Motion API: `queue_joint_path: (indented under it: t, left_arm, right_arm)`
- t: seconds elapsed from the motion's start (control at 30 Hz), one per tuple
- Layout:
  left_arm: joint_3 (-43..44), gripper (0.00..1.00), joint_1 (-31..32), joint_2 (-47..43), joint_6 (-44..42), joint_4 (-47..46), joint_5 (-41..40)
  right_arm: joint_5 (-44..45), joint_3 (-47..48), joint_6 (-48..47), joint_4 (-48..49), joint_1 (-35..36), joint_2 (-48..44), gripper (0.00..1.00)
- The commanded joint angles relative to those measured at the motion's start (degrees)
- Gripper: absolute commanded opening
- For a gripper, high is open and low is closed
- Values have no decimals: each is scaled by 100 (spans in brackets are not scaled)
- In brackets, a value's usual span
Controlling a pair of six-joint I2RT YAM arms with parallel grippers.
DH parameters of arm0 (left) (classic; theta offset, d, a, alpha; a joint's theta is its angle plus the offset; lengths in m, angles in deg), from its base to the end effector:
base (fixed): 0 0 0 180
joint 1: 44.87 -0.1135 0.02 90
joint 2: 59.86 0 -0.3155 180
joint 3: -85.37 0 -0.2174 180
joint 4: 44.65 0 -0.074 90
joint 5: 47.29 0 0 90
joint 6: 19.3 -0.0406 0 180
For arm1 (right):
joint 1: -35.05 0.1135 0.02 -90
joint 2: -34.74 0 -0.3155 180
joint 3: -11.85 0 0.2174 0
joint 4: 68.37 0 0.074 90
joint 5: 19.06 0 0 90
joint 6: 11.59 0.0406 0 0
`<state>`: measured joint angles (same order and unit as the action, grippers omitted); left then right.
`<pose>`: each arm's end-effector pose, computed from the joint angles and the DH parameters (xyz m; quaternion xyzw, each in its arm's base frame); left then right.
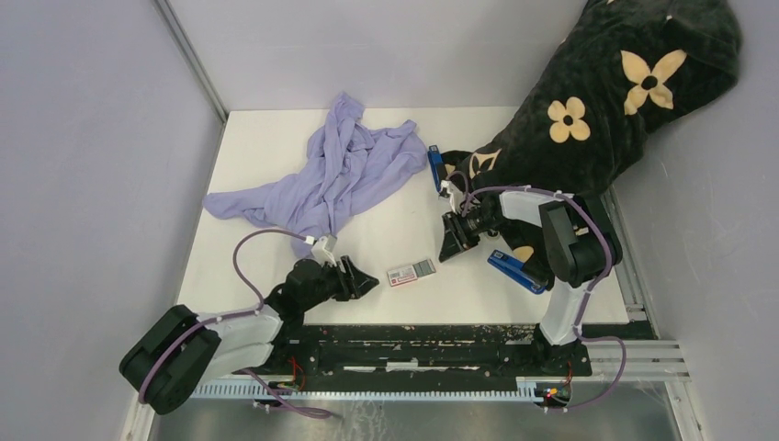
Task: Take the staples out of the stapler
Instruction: Close the staple box at the center of the board.
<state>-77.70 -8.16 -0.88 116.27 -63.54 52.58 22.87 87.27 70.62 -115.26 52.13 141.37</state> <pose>0.0950 -0.0795 0.1934 -0.0170 0.8327 -0.4151 0.3660 0.2942 0.1220 0.2042 -0.2368 0.8780 0.4114 0.0616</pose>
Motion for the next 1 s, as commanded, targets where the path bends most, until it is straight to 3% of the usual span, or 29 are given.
queue_joint_path:
  t: [0.0,0.97]
  left_arm:
    - [319,62,12,454,210,-538,171]
    - [806,52,155,1792,390,-619,441]
  right_arm:
    - [-181,334,118,53,208,170,36]
    - [-229,614,119,-24,711,612,19]
